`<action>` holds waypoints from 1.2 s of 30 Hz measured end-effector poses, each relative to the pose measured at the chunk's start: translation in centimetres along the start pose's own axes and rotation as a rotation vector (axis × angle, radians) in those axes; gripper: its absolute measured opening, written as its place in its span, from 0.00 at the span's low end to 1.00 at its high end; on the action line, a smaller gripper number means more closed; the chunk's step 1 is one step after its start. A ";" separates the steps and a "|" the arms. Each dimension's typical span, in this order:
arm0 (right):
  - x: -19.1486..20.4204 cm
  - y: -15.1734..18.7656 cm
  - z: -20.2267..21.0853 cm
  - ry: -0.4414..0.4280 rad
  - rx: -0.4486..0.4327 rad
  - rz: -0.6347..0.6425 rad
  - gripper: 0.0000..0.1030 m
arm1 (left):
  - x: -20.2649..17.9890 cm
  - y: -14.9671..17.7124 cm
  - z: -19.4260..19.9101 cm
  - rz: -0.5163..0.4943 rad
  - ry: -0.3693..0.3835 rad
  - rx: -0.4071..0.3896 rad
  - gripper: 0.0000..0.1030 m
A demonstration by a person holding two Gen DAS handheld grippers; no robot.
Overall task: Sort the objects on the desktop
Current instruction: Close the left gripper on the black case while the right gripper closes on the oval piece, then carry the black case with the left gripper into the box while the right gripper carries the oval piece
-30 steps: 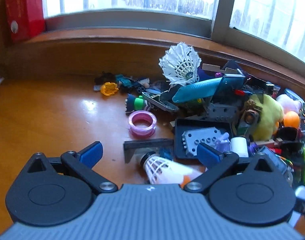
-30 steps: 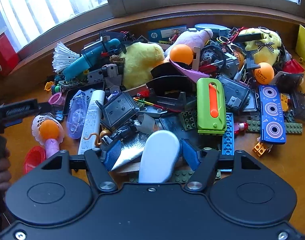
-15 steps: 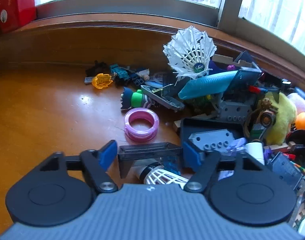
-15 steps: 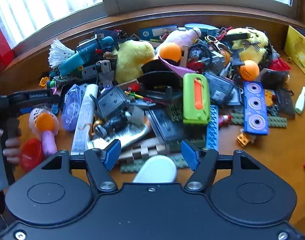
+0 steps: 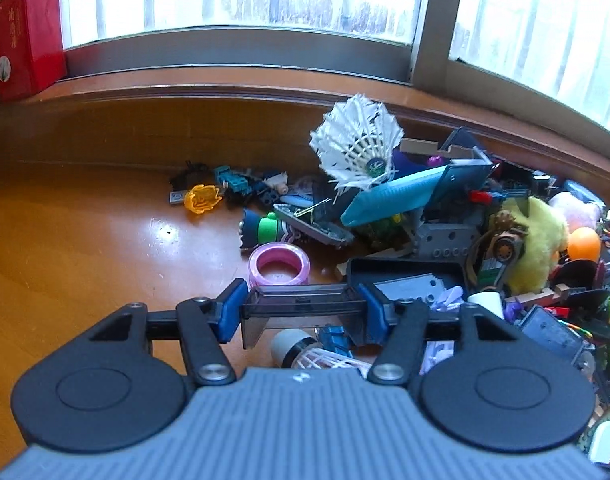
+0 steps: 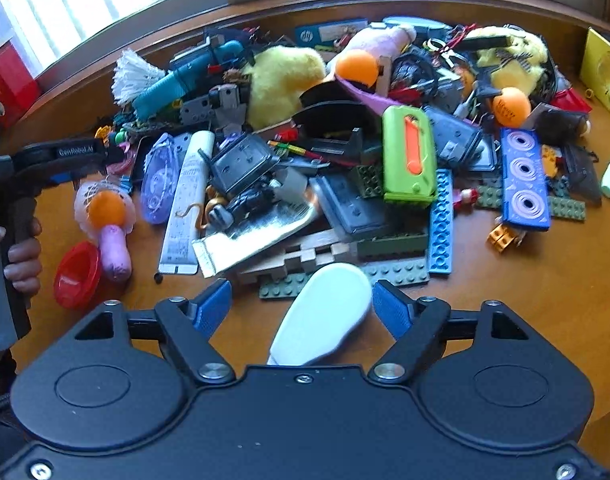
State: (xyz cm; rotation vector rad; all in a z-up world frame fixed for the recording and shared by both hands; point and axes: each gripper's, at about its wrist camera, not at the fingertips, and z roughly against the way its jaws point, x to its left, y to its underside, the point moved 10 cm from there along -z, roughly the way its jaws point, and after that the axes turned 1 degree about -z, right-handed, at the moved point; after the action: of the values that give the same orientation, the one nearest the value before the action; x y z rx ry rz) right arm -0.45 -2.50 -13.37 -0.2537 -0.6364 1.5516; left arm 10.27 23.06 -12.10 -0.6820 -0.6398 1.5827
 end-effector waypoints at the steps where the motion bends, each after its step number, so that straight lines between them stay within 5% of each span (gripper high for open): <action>1: 0.0 0.2 -0.2 0.003 0.008 -0.003 0.75 | 0.0 -0.1 0.2 -0.002 0.003 -0.003 0.61; 7: -0.2 1.2 -1.4 0.055 0.036 0.000 0.72 | -0.5 -0.3 1.8 -0.033 0.018 -0.034 0.61; 11: -0.6 1.0 -1.3 0.124 -0.005 0.028 0.42 | -0.9 -0.4 2.7 -0.050 0.036 -0.050 0.61; 23: -2.3 0.4 2.3 0.108 -0.137 -0.103 0.41 | -3.8 -1.0 5.6 -0.124 0.109 -0.110 0.61; 36: -5.1 -2.1 6.3 0.080 -0.262 -0.106 0.40 | -10.0 -1.0 7.7 -0.165 0.156 -0.148 0.61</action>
State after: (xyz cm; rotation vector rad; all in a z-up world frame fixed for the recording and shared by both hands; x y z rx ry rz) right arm -1.47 -9.06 -8.18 -0.4691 -0.7778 1.3490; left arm 6.15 13.06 -5.53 -0.8325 -0.6838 1.3249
